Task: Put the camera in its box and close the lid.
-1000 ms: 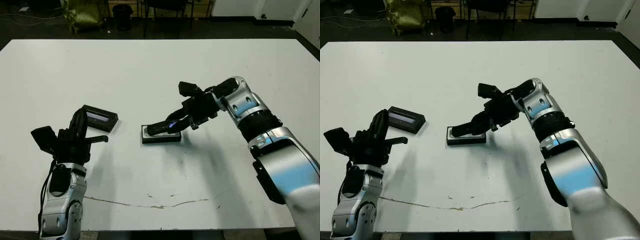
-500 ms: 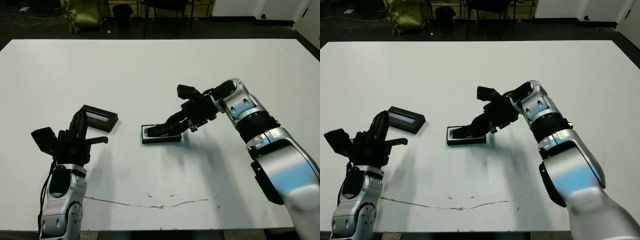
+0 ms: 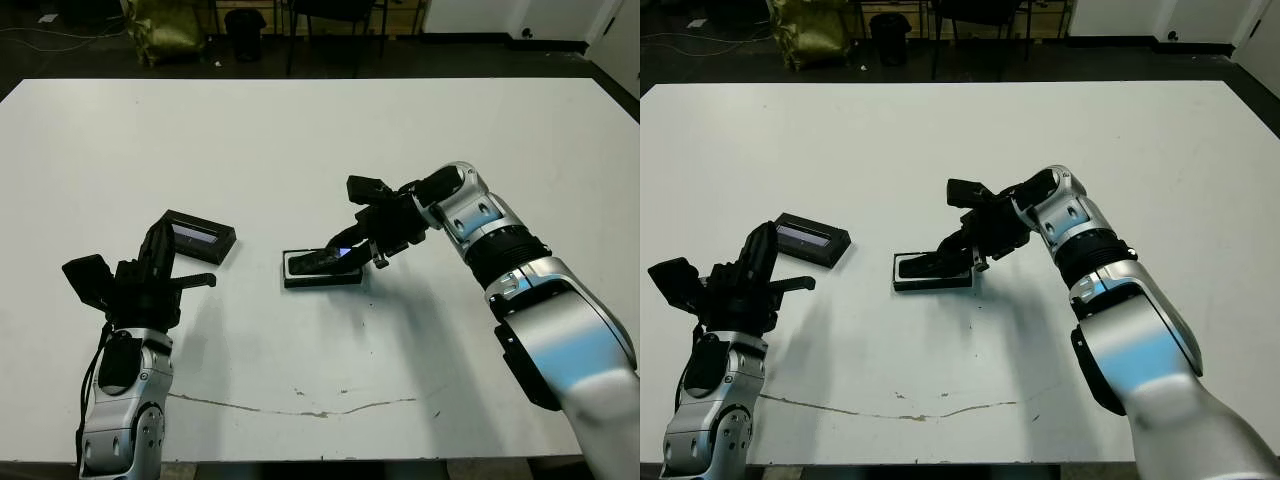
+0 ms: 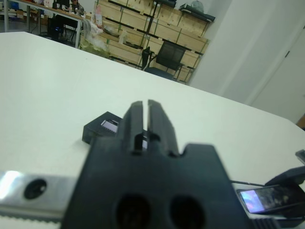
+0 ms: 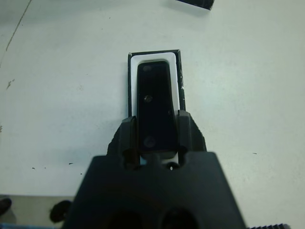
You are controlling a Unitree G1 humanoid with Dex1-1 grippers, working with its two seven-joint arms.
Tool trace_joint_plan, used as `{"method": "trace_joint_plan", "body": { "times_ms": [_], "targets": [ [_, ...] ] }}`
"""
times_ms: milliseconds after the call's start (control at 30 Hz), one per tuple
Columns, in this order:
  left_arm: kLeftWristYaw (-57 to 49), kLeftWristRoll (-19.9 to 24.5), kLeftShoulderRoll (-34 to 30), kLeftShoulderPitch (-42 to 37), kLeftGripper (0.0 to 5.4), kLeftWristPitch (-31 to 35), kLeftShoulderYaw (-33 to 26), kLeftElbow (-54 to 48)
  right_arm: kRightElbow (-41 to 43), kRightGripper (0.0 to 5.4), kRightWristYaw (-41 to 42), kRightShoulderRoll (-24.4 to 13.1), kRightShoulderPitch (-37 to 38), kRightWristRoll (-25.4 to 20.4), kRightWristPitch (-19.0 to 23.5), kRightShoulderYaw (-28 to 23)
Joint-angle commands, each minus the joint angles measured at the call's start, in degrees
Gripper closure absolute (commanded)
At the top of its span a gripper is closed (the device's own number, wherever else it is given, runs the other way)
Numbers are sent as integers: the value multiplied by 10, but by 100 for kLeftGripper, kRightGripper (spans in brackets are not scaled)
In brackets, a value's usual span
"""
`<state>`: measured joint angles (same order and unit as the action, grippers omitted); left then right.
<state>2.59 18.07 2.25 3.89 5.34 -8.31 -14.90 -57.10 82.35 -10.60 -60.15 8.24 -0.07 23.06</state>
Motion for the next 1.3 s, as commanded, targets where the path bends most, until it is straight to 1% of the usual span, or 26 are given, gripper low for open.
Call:
{"method": "trace_joint_plan", "body": {
  "times_ms": [33,200,433,533,567,667,700,800,867,967,1033,1300],
  "targets": [
    [1,-2,-5,7,540,6,-2,8,-7,484,0,14,21,10,-1,11],
    [0,-2,-2,8,540,6,-1,8,-9,484,4,20,18,9,11,11],
    [-4,-7,-2,10,540,7,1,4,6,484,1,20,22,15,-14,19],
    [-3,-2,-1,10,540,9,0,3,6,484,18,20,18,16,2,23],
    [-4,-1,-1,10,540,11,0,2,3,484,26,20,17,13,-5,22],
    [4,-1,-4,9,540,3,0,8,2,423,28,13,16,15,-54,23],
    [5,1,-3,8,540,3,-1,9,-1,399,29,12,14,15,-64,23],
    [4,1,-2,8,540,5,-1,9,-19,334,43,14,2,14,-76,21],
    [4,-1,-2,8,540,4,-1,9,-29,290,51,15,-5,17,-92,23],
    [5,2,-3,8,540,7,-2,8,-42,225,57,18,-12,19,-94,23],
    [3,0,-3,9,540,10,-1,6,-47,179,56,19,-14,20,-87,22],
    [6,-1,-3,8,540,2,-2,11,-48,2,50,18,-11,25,-87,17]
  ]
}}
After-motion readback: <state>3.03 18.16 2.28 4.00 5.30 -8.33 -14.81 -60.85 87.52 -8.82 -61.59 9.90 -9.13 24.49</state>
